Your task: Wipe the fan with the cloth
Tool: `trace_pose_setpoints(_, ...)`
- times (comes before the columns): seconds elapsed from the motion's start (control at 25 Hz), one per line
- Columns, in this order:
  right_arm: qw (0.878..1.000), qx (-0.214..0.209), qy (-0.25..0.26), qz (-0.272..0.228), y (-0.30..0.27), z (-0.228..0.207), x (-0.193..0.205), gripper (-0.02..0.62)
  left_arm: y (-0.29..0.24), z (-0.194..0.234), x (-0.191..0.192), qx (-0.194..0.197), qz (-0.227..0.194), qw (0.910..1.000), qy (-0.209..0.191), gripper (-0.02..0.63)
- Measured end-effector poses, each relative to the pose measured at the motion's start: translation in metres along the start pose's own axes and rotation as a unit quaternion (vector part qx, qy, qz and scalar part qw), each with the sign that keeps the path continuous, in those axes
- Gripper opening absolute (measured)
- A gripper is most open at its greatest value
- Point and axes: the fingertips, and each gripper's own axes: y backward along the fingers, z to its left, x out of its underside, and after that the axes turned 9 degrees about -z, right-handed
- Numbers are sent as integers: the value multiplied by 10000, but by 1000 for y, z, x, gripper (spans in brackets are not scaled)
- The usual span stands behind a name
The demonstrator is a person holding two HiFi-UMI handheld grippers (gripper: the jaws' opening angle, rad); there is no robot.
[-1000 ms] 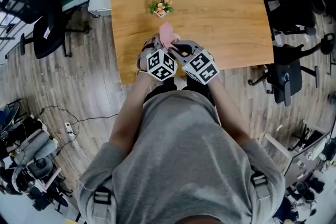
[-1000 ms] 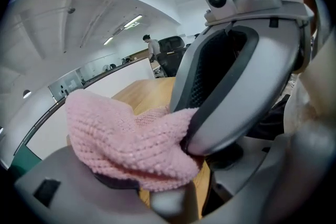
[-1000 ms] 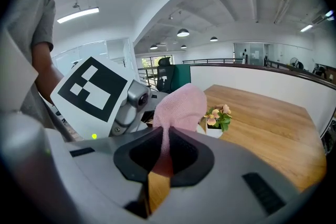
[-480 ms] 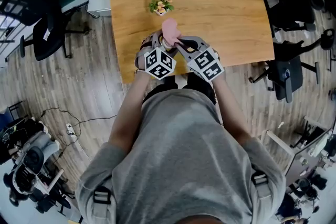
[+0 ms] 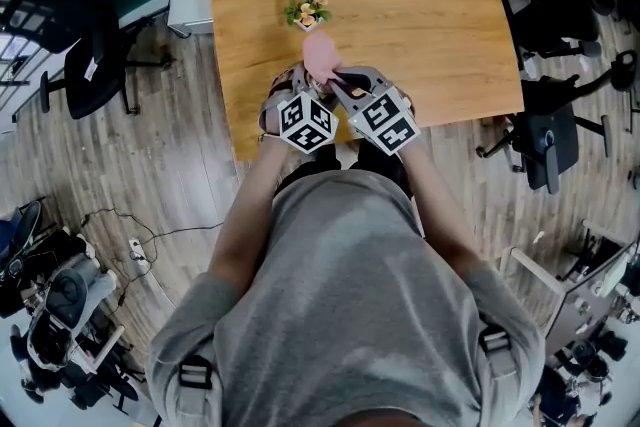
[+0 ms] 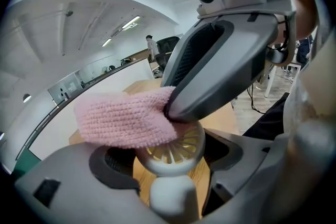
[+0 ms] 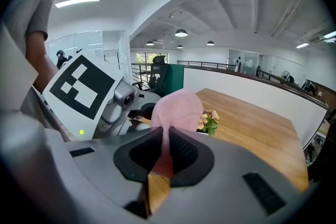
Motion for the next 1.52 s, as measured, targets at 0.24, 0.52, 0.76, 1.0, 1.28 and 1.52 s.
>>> trace_pose_setpoints(0.24, 9997, -210, -5, 89, -3, 13, -1, 37, 0, -3, -4, 1, 5, 10000, -37, 390)
trace_pose_setpoints(0.52, 9984, -525, 52, 177, 3, 30, 9, 38, 5, -1, 2, 25, -103, 9999, 96, 391)
trace_pose_setpoints(0.76, 9995, -251, 133, -152, 15, 25, 5, 38, 16, 6, 0, 6, -372, 9980, 507, 391)
trace_pose_setpoints(1.0, 9970, 45, 188, -754, 29, 14, -12, 38, 25, 10, -12, 145, -919, 9883, 1211, 391)
trace_pose_setpoints(1.28, 9933, 358, 51, -1099, 43, -7, -19, 38, 42, 13, -37, 415, -1767, 9683, 1714, 390)
trace_pose_setpoints(1.52, 9934, 381, 72, -1079, 51, -8, -16, 38, 51, 5, -49, 635, -2063, 9578, 1899, 391)
